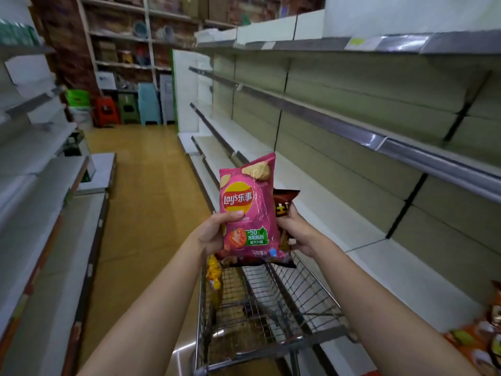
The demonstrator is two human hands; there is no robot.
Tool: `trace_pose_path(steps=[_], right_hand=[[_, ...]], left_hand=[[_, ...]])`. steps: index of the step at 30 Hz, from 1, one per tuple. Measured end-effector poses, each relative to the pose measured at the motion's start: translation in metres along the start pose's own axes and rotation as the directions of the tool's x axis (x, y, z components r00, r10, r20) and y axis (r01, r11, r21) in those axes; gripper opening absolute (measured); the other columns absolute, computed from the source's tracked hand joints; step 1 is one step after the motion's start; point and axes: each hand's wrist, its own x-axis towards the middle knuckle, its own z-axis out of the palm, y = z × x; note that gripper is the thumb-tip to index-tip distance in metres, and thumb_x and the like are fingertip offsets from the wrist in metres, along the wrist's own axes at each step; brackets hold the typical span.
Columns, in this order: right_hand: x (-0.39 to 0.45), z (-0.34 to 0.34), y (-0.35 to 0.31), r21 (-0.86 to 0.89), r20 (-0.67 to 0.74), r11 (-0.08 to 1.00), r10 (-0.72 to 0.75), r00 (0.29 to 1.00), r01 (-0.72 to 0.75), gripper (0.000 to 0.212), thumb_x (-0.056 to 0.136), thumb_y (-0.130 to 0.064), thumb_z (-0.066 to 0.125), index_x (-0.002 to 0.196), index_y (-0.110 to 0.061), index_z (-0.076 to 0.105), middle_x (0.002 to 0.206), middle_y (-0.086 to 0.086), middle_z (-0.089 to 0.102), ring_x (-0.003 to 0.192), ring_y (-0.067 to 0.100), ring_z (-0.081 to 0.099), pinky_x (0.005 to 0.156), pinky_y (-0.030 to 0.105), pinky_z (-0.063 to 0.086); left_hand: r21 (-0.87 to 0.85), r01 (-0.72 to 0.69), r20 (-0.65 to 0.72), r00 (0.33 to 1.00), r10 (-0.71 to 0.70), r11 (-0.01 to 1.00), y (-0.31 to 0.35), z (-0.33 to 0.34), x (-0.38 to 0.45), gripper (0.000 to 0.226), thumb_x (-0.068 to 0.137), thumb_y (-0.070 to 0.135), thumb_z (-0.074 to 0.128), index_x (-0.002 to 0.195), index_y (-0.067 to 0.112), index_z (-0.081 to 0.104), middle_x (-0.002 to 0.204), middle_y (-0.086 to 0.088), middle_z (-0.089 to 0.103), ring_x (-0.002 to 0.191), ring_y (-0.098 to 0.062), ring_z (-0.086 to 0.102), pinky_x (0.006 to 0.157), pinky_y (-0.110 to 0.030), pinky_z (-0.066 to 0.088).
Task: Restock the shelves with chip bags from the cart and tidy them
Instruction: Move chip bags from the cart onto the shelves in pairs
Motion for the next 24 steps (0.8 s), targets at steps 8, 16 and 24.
trace_pose_path(steps=[8, 16, 24], right_hand=[[-0.032, -0.019, -0.003, 0.074, -0.097, 0.991, -0.107, 0.990, 0.114, 0.082, 0.076, -0.017, 0.079, 0.138, -0.032, 0.027, 0.118, 0.007, 0.062, 0.102, 0.028, 0.066, 0.085, 0.046, 0.055], [-0.049, -0.032, -0.008, 0.142, -0.205, 0.978, -0.123, 0.971, 0.153, 0.087, 0.076, -0.021, 0.079, 0.142, -0.026, 0.023, 0.118, 0.008, 0.060, 0.098, 0.027, 0.067, 0.080, 0.043, 0.057], [-0.053, -0.030, -0.003, 0.159, -0.272, 0.967, -0.151, 0.950, 0.199, 0.071, 0.075, -0.020, 0.080, 0.129, -0.021, 0.033, 0.116, 0.009, 0.061, 0.098, 0.027, 0.067, 0.081, 0.043, 0.057]], left_hand=[[0.062, 0.000, -0.030, 1.000, 0.002, 0.998, 0.021, -0.003, -0.021, 0.104, 0.019, 0.035, 0.098, 0.112, 0.014, 0.056, 0.092, -0.006, 0.074, 0.083, -0.022, 0.072, 0.073, -0.038, 0.058], [0.208, 0.051, -0.058, 0.998, -0.040, 0.977, 0.037, -0.004, -0.030, 0.111, 0.017, 0.039, 0.096, 0.115, 0.012, 0.053, 0.089, -0.006, 0.075, 0.077, -0.022, 0.073, 0.061, -0.033, 0.058], [0.332, 0.068, -0.029, 0.998, -0.062, 0.941, 0.037, 0.014, -0.032, 0.104, 0.035, 0.046, 0.093, 0.123, 0.011, 0.049, 0.091, -0.005, 0.075, 0.080, -0.023, 0.073, 0.068, -0.035, 0.058]])
